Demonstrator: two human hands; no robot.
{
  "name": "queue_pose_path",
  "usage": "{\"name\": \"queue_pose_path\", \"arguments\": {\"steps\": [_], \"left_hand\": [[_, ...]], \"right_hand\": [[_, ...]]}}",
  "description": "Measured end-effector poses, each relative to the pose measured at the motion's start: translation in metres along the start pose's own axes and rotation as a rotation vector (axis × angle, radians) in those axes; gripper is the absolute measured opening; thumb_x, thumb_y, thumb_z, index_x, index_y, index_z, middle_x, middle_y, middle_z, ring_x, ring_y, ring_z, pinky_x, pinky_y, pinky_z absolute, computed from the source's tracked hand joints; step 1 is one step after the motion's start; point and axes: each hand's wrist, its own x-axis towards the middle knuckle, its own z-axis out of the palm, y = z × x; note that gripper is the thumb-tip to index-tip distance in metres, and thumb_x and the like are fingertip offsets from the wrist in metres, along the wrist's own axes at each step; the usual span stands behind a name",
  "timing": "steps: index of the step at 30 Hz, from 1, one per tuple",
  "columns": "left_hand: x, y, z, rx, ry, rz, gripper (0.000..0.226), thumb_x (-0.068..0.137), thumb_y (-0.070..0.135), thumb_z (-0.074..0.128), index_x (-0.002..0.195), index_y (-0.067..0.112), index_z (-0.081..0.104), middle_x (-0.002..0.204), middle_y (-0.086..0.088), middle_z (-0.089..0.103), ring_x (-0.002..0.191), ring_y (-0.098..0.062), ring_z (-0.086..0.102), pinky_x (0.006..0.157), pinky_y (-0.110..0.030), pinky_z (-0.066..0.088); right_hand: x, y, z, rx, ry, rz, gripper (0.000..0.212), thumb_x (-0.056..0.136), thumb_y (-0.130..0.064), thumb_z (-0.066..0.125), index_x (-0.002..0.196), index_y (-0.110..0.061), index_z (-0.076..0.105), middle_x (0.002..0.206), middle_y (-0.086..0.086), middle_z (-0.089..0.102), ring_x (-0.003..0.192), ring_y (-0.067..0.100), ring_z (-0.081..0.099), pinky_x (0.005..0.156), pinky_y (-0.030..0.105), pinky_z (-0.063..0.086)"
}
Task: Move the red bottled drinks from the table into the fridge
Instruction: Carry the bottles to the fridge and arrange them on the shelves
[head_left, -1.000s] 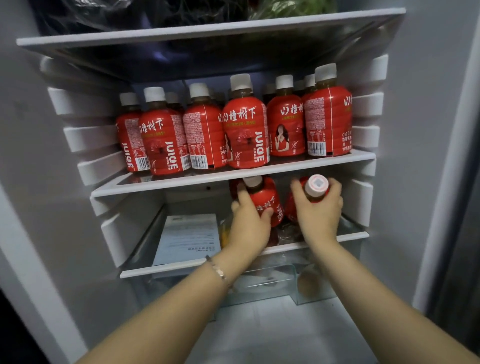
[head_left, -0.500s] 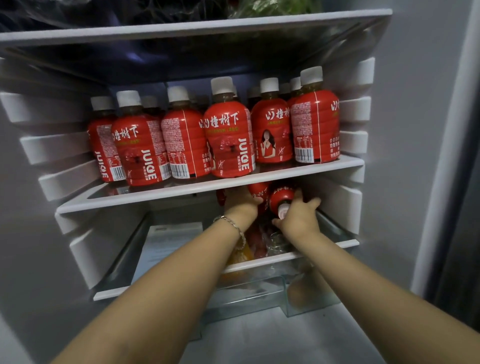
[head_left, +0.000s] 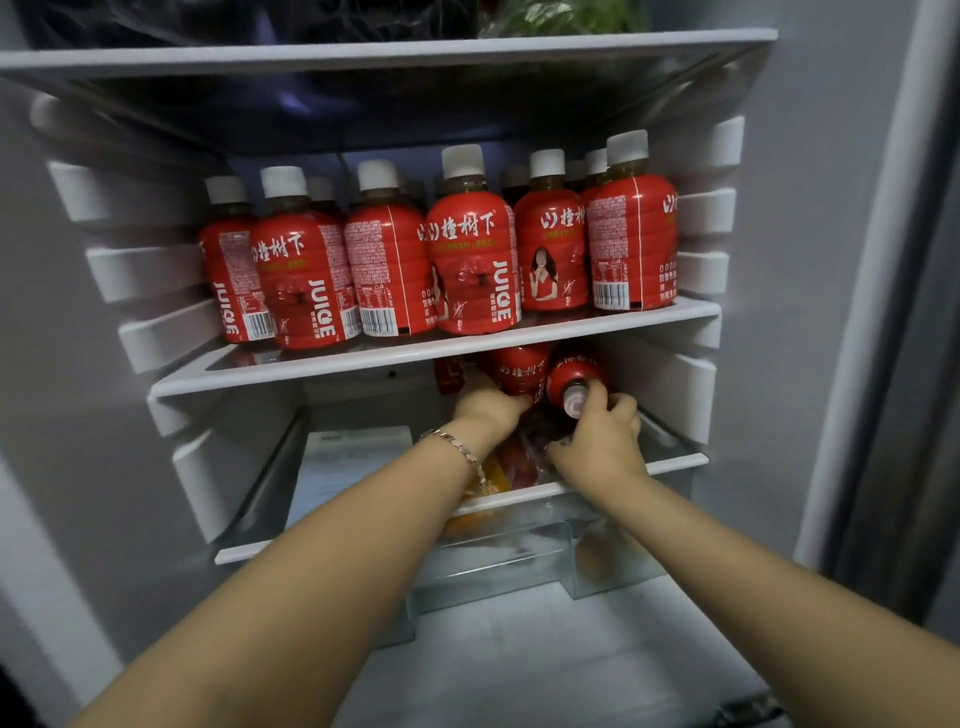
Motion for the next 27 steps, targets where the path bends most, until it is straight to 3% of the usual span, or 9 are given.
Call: {"name": "queue_pose_path", "arguments": {"steps": [3, 5, 7, 9, 13, 15, 19, 25, 27], "left_hand": [[-0.015, -0.009, -0.009, 0.108, 0.023, 0.015, 0.036, 0.086, 0.020, 0.063, 0.119, 0.006, 0.058, 0.120, -0.013, 0.062, 0.110, -0.029, 0.059, 0.085, -0.027, 0.046], [-0.028, -0.014, -0.023, 0.185, -0.031, 0.034, 0.023, 0.087, 0.018, 0.060, 0.104, 0.004, 0.065, 0.109, -0.013, 0.067, 0.104, -0.029, 0.061, 0.078, -0.026, 0.045], [-0.044, -0.017, -0.042, 0.291, -0.130, 0.012, 0.026, 0.088, 0.021, 0.059, 0.102, 0.000, 0.066, 0.101, -0.015, 0.067, 0.098, -0.028, 0.063, 0.075, -0.028, 0.046], [-0.063, -0.020, -0.061, 0.380, -0.190, -0.016, 0.029, 0.087, 0.021, 0.059, 0.098, -0.005, 0.066, 0.083, -0.015, 0.063, 0.081, -0.024, 0.060, 0.065, -0.028, 0.044], [-0.106, -0.039, -0.099, 0.413, -0.165, -0.123, 0.028, 0.086, 0.016, 0.058, 0.060, 0.007, 0.054, 0.058, -0.007, 0.056, 0.053, -0.019, 0.054, 0.047, -0.021, 0.043], [-0.132, -0.051, -0.117, 0.446, -0.113, -0.194, 0.029, 0.087, 0.017, 0.057, 0.060, 0.009, 0.053, 0.062, -0.010, 0.060, 0.056, -0.022, 0.057, 0.046, -0.021, 0.041], [-0.202, -0.079, -0.145, 0.414, 0.061, -0.399, 0.028, 0.091, 0.015, 0.051, 0.063, 0.013, 0.050, 0.062, -0.004, 0.058, 0.048, -0.014, 0.054, 0.034, -0.016, 0.037], [-0.355, -0.111, -0.161, 0.307, 0.305, -0.765, 0.026, 0.094, 0.009, 0.043, 0.072, 0.006, 0.056, 0.069, -0.008, 0.062, 0.065, -0.025, 0.067, 0.031, -0.014, 0.037], [-0.393, -0.117, -0.160, 0.285, 0.331, -0.846, 0.029, 0.093, 0.007, 0.042, 0.069, 0.006, 0.057, 0.065, -0.008, 0.062, 0.056, -0.017, 0.065, 0.031, -0.014, 0.036]], "right_hand": [[-0.014, 0.001, -0.005, -0.038, 0.085, -0.090, 0.057, 0.083, -0.016, 0.061, 0.133, -0.014, 0.034, 0.132, 0.014, 0.031, 0.125, 0.032, 0.030, 0.101, 0.035, 0.033], [-0.021, -0.005, -0.010, -0.055, 0.077, -0.190, 0.039, 0.084, -0.018, 0.060, 0.120, -0.016, 0.047, 0.119, 0.010, 0.047, 0.113, 0.028, 0.045, 0.091, 0.035, 0.040], [-0.028, -0.018, -0.016, -0.112, -0.063, -0.280, 0.018, 0.084, -0.023, 0.059, 0.102, -0.022, 0.055, 0.094, 0.001, 0.060, 0.094, 0.024, 0.059, 0.076, 0.032, 0.047], [-0.032, -0.036, -0.017, -0.138, -0.235, -0.344, 0.004, 0.083, -0.023, 0.060, 0.086, -0.025, 0.058, 0.076, -0.007, 0.058, 0.083, 0.020, 0.061, 0.073, 0.031, 0.051], [-0.047, -0.073, 0.002, -0.030, -0.513, -0.458, 0.009, 0.082, -0.013, 0.060, 0.076, -0.019, 0.065, 0.063, -0.010, 0.054, 0.061, 0.008, 0.053, 0.064, 0.022, 0.044], [-0.064, -0.092, 0.015, -0.049, -0.639, -0.546, 0.011, 0.084, -0.012, 0.058, 0.079, -0.014, 0.068, 0.059, -0.009, 0.054, 0.053, 0.005, 0.050, 0.052, 0.018, 0.043], [-0.115, -0.117, 0.043, -0.140, -0.888, -0.721, 0.015, 0.086, -0.012, 0.054, 0.073, -0.018, 0.057, 0.061, -0.001, 0.058, 0.040, 0.005, 0.053, 0.047, 0.020, 0.045], [-0.229, -0.132, 0.066, -0.426, -1.226, -1.038, 0.016, 0.085, -0.006, 0.048, 0.093, -0.010, 0.062, 0.072, 0.007, 0.063, 0.051, 0.012, 0.058, 0.044, 0.019, 0.044], [-0.262, -0.135, 0.062, -0.505, -1.244, -1.133, 0.017, 0.087, -0.008, 0.048, 0.098, -0.013, 0.061, 0.070, 0.002, 0.060, 0.054, 0.013, 0.056, 0.042, 0.016, 0.042]]}}
